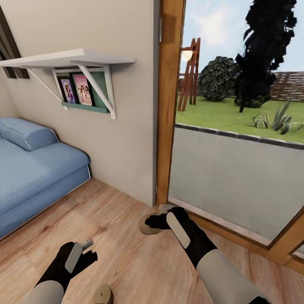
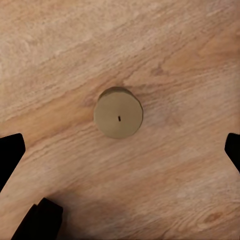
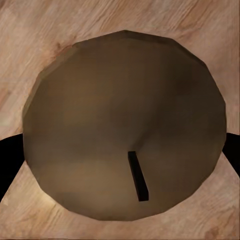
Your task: Place each of the two pumpkins and all three candles from the living room inside a cabinet in the living room (use any cabinet), then make sure every cabinet is closed, and position the cauldron so it is next to a table in the living room.
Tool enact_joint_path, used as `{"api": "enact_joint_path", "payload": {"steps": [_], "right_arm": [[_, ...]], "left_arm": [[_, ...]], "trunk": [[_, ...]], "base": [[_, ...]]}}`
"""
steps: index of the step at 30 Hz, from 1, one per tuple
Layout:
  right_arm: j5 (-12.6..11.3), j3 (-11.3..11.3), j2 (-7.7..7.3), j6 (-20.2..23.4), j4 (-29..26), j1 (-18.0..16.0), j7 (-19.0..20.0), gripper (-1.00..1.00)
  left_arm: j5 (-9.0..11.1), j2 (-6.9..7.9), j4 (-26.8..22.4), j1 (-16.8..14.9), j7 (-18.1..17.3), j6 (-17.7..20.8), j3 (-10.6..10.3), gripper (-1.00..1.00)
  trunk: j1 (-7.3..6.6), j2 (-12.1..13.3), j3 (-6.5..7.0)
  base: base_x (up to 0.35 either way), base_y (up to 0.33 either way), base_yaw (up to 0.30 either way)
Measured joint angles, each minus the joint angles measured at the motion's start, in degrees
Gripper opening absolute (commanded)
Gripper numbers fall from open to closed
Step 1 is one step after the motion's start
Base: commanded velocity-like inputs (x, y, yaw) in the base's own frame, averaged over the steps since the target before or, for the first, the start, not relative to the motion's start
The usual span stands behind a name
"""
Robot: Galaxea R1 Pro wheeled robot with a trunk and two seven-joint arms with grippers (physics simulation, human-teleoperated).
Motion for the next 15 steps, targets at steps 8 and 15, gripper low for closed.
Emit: {"api": "enact_joint_path", "payload": {"steps": [8, 15], "right_arm": [[0.48, 0.0, 0.0, -0.16, -0.33, -0.08, 13.03, -1.0], [0.63, -0.09, 0.0, -0.81, -0.35, -0.09, 14.88, -1.0]], "left_arm": [[0.04, 0.16, 0.15, 0.0, -0.14, -0.08, 0.15, 1.0], [0.06, 0.24, 0.24, 0.0, -0.15, -0.17, 0.14, 1.0]], "trunk": [[1.76, -3.21, -1.44], [3.29, -6.02, -2.69]], "base": [[0.0, 0.0, 0.0], [0.0, 0.0, 0.0]]}}
